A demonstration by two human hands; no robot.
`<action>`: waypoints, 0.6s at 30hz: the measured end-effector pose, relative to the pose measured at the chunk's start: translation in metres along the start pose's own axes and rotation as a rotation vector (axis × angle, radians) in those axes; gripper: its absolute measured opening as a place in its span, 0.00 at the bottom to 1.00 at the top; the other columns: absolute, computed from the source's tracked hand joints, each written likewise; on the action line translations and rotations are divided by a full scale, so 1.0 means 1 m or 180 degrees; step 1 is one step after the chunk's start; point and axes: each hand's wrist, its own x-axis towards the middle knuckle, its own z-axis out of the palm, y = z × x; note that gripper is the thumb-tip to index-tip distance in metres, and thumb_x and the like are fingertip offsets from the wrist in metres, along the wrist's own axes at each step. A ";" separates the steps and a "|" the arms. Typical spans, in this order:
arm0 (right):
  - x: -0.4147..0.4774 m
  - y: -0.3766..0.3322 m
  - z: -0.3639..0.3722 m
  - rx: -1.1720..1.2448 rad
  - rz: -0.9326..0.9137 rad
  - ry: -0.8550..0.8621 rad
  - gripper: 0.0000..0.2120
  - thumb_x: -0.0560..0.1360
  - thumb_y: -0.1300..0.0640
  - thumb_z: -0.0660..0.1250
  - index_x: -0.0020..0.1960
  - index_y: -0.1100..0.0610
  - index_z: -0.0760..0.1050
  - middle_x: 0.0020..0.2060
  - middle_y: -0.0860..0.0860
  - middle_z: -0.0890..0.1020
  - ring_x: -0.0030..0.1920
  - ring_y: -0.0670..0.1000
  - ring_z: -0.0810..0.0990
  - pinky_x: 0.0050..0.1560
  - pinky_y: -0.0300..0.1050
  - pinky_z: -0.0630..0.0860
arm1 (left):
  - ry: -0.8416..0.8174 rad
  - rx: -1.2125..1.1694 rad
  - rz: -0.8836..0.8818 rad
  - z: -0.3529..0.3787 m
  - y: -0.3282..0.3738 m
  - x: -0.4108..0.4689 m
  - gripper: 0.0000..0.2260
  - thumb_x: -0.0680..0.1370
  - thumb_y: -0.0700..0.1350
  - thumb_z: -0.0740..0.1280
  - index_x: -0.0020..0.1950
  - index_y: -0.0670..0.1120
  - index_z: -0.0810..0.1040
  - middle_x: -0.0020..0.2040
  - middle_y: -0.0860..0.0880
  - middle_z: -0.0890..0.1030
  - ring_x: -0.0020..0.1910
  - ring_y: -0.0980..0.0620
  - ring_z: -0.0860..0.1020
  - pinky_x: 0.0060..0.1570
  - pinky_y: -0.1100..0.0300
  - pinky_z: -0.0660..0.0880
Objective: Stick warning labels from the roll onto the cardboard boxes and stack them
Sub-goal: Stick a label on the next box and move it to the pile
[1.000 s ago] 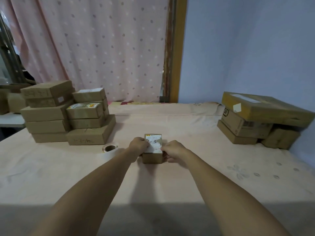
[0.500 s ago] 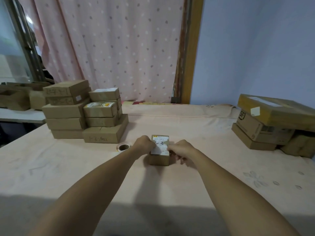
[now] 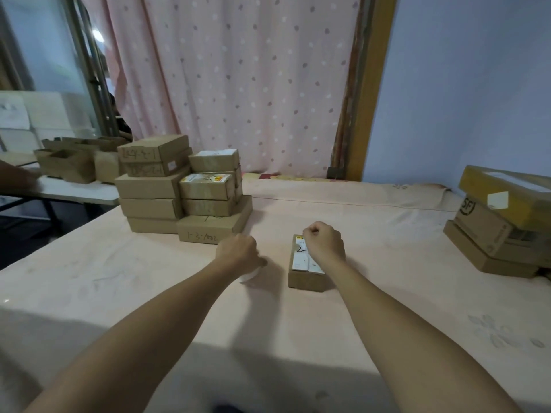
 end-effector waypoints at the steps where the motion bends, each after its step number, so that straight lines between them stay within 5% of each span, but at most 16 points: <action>1: 0.000 -0.004 0.002 0.0001 -0.0058 -0.0006 0.08 0.77 0.53 0.62 0.46 0.52 0.79 0.43 0.46 0.82 0.45 0.53 0.79 0.42 0.46 0.75 | -0.0075 0.0004 0.0011 0.003 -0.003 -0.001 0.16 0.75 0.58 0.71 0.51 0.47 0.80 0.49 0.47 0.82 0.50 0.43 0.81 0.40 0.57 0.73; 5: -0.001 -0.013 0.005 0.0041 -0.0193 -0.0072 0.08 0.77 0.52 0.62 0.45 0.52 0.79 0.42 0.46 0.83 0.44 0.52 0.81 0.47 0.50 0.79 | 0.0020 -0.0345 0.0106 0.010 -0.013 -0.001 0.03 0.72 0.43 0.71 0.43 0.45 0.81 0.41 0.46 0.80 0.44 0.40 0.80 0.32 0.59 0.68; 9: 0.001 -0.017 0.006 0.0168 -0.0053 -0.0305 0.10 0.76 0.46 0.62 0.45 0.51 0.78 0.43 0.47 0.84 0.46 0.53 0.82 0.52 0.52 0.81 | 0.0473 -0.1835 0.0111 0.014 -0.026 0.008 0.10 0.70 0.47 0.76 0.40 0.41 0.82 0.35 0.39 0.76 0.35 0.45 0.71 0.32 0.56 0.61; 14: 0.002 -0.040 0.008 0.0949 0.0219 -0.0818 0.18 0.80 0.37 0.61 0.52 0.51 0.79 0.49 0.47 0.86 0.48 0.50 0.80 0.45 0.47 0.76 | 0.0827 -0.3774 0.0330 -0.016 -0.008 -0.002 0.06 0.72 0.39 0.78 0.38 0.49 0.88 0.29 0.56 0.76 0.33 0.57 0.72 0.35 0.63 0.68; 18: 0.003 -0.049 0.006 0.1735 0.0311 -0.0905 0.12 0.80 0.45 0.67 0.53 0.52 0.81 0.50 0.51 0.85 0.45 0.49 0.81 0.45 0.45 0.73 | 0.1043 -0.3579 0.0575 -0.028 0.005 -0.003 0.05 0.74 0.40 0.77 0.40 0.49 0.88 0.26 0.61 0.74 0.39 0.54 0.66 0.42 0.56 0.66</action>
